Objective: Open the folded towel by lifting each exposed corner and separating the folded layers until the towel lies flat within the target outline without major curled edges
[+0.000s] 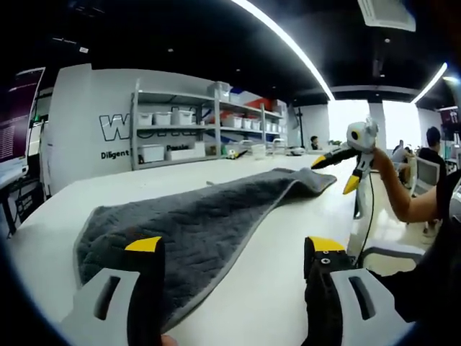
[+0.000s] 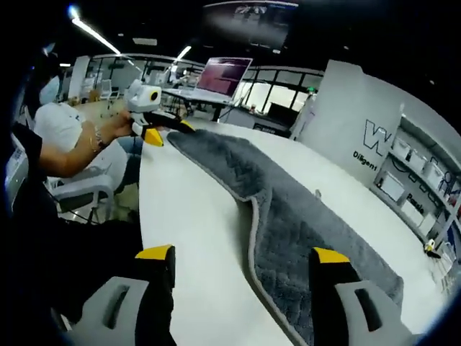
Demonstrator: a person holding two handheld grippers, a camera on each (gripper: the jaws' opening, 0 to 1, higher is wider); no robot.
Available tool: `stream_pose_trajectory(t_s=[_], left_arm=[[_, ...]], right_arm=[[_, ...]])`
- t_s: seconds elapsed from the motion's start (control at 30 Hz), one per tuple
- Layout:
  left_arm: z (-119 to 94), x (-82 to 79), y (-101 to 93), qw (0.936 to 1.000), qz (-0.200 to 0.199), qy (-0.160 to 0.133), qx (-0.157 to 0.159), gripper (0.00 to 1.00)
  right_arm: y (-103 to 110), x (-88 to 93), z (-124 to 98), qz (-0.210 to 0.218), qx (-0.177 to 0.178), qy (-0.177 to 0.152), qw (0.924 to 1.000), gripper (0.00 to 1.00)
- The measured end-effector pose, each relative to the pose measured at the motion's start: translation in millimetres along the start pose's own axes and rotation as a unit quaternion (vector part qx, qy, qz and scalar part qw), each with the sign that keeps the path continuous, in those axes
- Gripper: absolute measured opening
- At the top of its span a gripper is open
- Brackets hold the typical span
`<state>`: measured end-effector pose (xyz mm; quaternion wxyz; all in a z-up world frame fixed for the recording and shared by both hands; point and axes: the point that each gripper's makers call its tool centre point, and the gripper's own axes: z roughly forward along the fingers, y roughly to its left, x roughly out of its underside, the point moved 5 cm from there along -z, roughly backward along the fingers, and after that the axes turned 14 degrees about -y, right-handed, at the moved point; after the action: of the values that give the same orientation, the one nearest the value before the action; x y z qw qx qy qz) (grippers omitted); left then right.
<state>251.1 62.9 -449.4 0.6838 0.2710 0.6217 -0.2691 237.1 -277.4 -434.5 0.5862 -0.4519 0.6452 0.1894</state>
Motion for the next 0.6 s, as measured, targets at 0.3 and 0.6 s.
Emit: stream_pose_trajectory(t_s=[0.3, 0.6], left_arm=[[-4, 3.1, 6.5, 0.9995, 0.015, 0.017, -0.024, 0.75], [-7, 4.8, 11.5, 0.9988, 0.012, 0.025, -0.041, 0.7]], right_arm=[[-6, -1.6, -11, 0.028, 0.037, -0.014, 0.9988, 0.99], [-4, -9.6, -18, 0.038, 0.046, -0.036, 0.9975, 0.99]])
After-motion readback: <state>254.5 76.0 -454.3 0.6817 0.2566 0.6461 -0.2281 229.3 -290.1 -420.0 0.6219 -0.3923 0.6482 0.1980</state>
